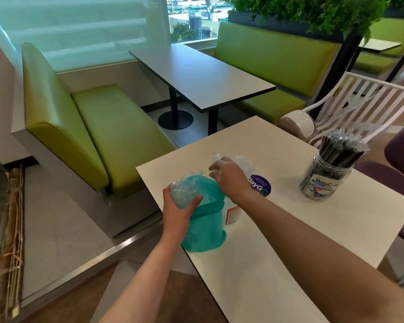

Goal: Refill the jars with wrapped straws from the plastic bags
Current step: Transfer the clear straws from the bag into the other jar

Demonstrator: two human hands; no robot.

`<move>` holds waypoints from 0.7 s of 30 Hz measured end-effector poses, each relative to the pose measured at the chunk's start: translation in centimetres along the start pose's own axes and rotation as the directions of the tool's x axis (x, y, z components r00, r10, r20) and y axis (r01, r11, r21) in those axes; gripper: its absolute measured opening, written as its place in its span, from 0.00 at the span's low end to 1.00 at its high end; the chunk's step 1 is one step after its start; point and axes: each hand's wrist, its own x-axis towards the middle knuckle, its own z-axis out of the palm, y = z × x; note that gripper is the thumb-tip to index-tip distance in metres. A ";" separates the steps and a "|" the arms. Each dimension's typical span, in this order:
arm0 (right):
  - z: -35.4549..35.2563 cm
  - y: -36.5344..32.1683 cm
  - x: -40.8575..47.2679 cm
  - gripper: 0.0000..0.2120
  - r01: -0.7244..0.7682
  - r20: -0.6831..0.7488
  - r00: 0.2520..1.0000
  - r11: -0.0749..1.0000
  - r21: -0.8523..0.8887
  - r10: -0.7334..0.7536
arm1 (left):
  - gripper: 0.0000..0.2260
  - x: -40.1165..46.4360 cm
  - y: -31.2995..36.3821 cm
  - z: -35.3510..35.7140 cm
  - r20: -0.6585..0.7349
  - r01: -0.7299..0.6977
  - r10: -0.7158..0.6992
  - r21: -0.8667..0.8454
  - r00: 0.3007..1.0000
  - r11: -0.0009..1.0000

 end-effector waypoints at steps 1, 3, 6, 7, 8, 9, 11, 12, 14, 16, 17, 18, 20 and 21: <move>0.1 0.2 -0.1 0.11 0.001 0.006 1.000 1.000 -0.021 -0.001 | 0.32 0.0 0.0 0.0 0.000 0.002 -0.002 0.003 1.000 1.000; 0.0 0.3 -0.2 0.13 0.053 -0.028 0.998 0.995 -0.082 -0.056 | 0.32 0.1 0.0 -0.1 0.001 0.004 -0.004 0.003 1.000 1.000; -0.7 0.5 0.3 0.19 0.119 -0.167 0.966 0.911 -0.394 -0.198 | 0.32 0.1 0.0 -0.1 0.000 0.007 -0.007 0.004 1.000 1.000; -0.9 0.7 0.4 0.22 0.084 -0.171 0.968 0.882 -0.463 -0.182 | 0.32 0.1 0.0 -0.1 0.000 0.008 -0.008 0.007 1.000 1.000; -1.1 0.9 0.5 0.24 0.046 -0.136 0.982 0.865 -0.500 -0.130 | 0.31 0.1 0.1 -0.1 0.002 0.010 -0.010 0.009 1.000 1.000; -1.2 1.2 0.6 0.25 0.014 -0.085 0.994 0.863 -0.505 -0.067 | 0.31 0.1 0.1 -0.1 0.003 0.011 -0.011 0.009 1.000 1.000; -1.0 1.9 0.8 0.25 -0.015 0.020 0.999 0.877 -0.479 0.028 | 0.31 0.1 0.1 -0.1 0.003 0.011 -0.011 0.005 1.000 1.000; -1.0 2.2 0.8 0.23 -0.003 0.049 0.998 0.890 -0.457 0.028 | 0.31 0.1 0.1 -0.1 0.001 0.010 -0.010 0.003 1.000 1.000; -1.1 2.6 0.9 0.20 0.051 0.043 0.998 0.919 -0.392 -0.037 | 0.31 0.0 0.1 -0.2 0.001 0.011 -0.011 -0.001 1.000 1.000; -1.3 2.9 1.0 0.17 0.113 0.015 0.993 0.942 -0.316 -0.114 | 0.31 0.1 0.1 -0.2 0.006 0.013 -0.013 -0.005 1.000 1.000; -1.5 2.9 1.2 0.16 0.130 -0.003 0.991 0.952 -0.277 -0.136 | 0.31 0.1 0.0 -0.2 0.008 0.013 -0.013 -0.005 1.000 1.000; -1.6 2.9 1.2 0.16 0.136 -0.029 0.989 0.961 -0.242 -0.147 | 0.31 0.1 0.0 -0.1 0.008 0.013 -0.013 -0.006 1.000 1.000; -1.6 2.8 1.0 0.17 0.147 -0.084 0.982 0.967 -0.207 -0.167 | 0.31 0.2 0.0 -0.1 0.011 0.013 -0.013 -0.008 1.000 1.000; -1.5 2.9 0.8 0.18 0.158 -0.092 0.979 0.962 -0.221 -0.182 | 0.31 0.2 0.0 0.0 0.011 0.014 -0.014 -0.008 1.000 1.000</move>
